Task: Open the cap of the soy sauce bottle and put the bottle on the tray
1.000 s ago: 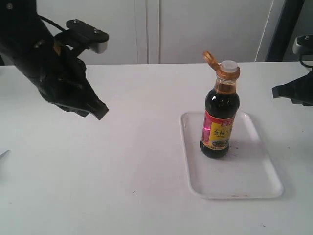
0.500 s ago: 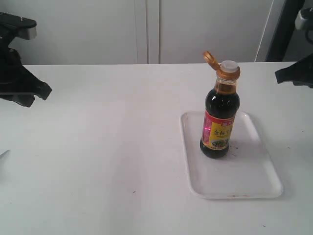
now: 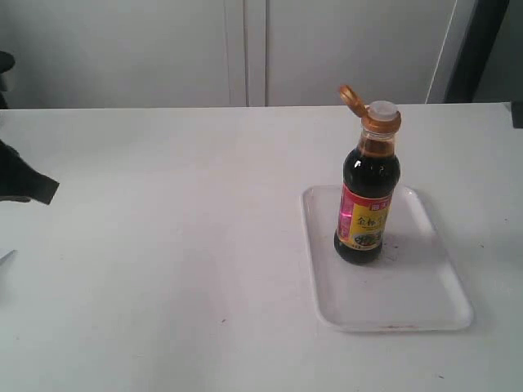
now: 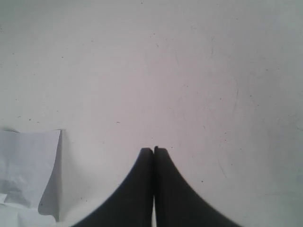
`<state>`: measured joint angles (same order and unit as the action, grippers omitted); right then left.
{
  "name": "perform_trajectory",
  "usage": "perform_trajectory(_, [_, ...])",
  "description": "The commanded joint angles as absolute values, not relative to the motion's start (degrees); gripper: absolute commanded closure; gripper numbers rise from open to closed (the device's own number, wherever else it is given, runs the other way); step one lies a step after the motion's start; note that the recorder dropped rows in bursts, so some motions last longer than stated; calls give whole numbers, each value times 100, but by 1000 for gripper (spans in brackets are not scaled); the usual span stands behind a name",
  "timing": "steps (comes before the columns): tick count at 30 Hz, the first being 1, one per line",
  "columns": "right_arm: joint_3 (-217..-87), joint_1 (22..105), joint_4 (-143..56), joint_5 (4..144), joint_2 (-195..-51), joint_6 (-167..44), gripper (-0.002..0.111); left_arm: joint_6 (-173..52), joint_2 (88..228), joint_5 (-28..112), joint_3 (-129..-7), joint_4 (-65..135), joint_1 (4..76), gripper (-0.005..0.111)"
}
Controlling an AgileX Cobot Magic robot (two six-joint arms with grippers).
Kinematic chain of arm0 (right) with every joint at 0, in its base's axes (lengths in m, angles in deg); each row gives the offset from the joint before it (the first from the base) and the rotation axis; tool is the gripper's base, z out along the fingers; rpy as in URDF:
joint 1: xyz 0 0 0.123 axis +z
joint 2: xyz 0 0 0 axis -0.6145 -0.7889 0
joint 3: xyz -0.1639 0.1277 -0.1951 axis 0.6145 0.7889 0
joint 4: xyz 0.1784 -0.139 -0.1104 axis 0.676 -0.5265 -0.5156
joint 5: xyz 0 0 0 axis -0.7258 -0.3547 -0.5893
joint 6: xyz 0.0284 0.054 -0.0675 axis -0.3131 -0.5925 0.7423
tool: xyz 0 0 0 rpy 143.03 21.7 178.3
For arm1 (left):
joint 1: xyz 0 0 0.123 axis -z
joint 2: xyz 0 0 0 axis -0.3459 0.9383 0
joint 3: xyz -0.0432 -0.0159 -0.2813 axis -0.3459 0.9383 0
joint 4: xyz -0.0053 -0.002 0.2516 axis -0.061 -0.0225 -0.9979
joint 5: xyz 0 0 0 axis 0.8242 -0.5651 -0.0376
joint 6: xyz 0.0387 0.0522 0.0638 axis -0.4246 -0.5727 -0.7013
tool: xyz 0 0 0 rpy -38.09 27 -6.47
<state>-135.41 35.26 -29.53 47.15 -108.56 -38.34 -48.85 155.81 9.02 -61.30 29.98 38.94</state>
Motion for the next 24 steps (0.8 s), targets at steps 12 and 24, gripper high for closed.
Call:
perform_trajectory(12, [-11903,3924,-2502,5742,-8820,-3491,108,-4430,14110,1783,-4756,3063,3875,107])
perform_trajectory(24, [-10769,3924,-2199,6670,-7247,-3525,108,-4235,12986,2168,-4063,3063,3875,107])
